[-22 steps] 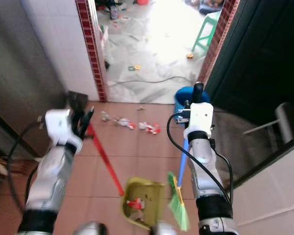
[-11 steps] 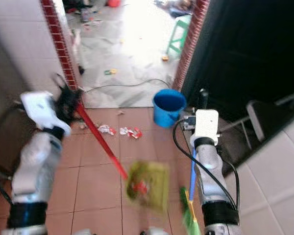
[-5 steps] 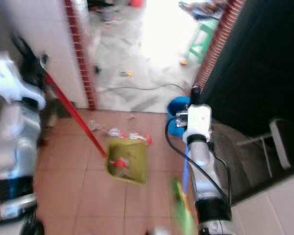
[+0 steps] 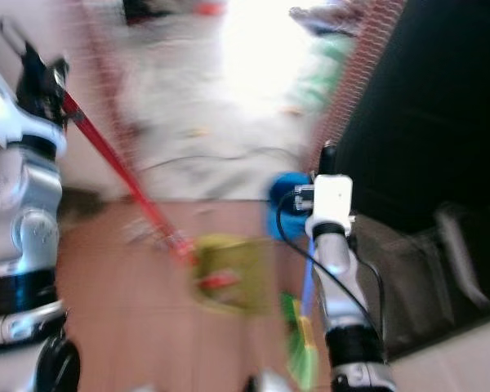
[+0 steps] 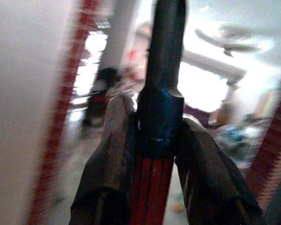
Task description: Sweep floor
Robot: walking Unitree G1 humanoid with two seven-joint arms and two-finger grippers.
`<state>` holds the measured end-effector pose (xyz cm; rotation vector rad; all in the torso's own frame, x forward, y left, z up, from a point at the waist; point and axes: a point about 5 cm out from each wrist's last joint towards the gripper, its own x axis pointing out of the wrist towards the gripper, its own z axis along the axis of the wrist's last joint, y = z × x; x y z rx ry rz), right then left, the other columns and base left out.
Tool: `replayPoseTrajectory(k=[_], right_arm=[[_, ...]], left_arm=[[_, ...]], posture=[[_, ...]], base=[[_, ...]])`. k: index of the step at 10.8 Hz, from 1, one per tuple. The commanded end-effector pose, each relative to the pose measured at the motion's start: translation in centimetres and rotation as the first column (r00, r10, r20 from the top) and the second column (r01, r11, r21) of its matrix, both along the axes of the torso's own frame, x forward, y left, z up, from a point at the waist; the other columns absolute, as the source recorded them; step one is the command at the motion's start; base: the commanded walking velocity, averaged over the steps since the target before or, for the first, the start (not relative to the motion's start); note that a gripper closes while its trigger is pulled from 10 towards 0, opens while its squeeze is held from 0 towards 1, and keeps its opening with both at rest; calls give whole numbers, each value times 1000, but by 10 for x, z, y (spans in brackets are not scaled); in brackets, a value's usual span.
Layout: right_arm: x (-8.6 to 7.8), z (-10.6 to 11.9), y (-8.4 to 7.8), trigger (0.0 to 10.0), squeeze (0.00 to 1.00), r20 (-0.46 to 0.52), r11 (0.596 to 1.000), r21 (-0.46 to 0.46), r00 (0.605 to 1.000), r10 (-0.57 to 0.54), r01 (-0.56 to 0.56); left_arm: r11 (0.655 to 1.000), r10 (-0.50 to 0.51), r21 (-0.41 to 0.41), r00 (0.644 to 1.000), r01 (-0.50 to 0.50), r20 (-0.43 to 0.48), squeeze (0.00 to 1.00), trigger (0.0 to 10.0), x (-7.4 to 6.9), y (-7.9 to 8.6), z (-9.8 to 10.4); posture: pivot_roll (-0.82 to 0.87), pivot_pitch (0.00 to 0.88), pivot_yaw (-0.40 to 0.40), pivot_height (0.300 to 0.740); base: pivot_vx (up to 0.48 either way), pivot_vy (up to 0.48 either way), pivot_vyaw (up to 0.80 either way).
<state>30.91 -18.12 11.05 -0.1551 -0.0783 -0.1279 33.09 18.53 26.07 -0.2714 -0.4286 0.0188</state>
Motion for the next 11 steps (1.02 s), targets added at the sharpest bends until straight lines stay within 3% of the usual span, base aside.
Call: replayPoseTrajectory(k=[1,4,11], right_arm=[[2,2,-6,10000,0,-6,999,-48,1000,-17,17],[4,0,-4,10000,0,-14,999,-50,1000,-9,8],[3,-3,-4,10000,0,-20,998,-59,1000,-12,11]], left_arm=[[999,2,-34,996,1,86,0,10000,-3,2,21],[998,48,-33,993,-45,109,0,10000,1,10,26],[997,72,11,982,-75,176,0,10000,11,10,43]], posture=[[-46,0,-47,740],[-46,0,-45,740],[-50,0,-40,740]], base=[[405,0,0],[406,0,0],[409,0,0]])
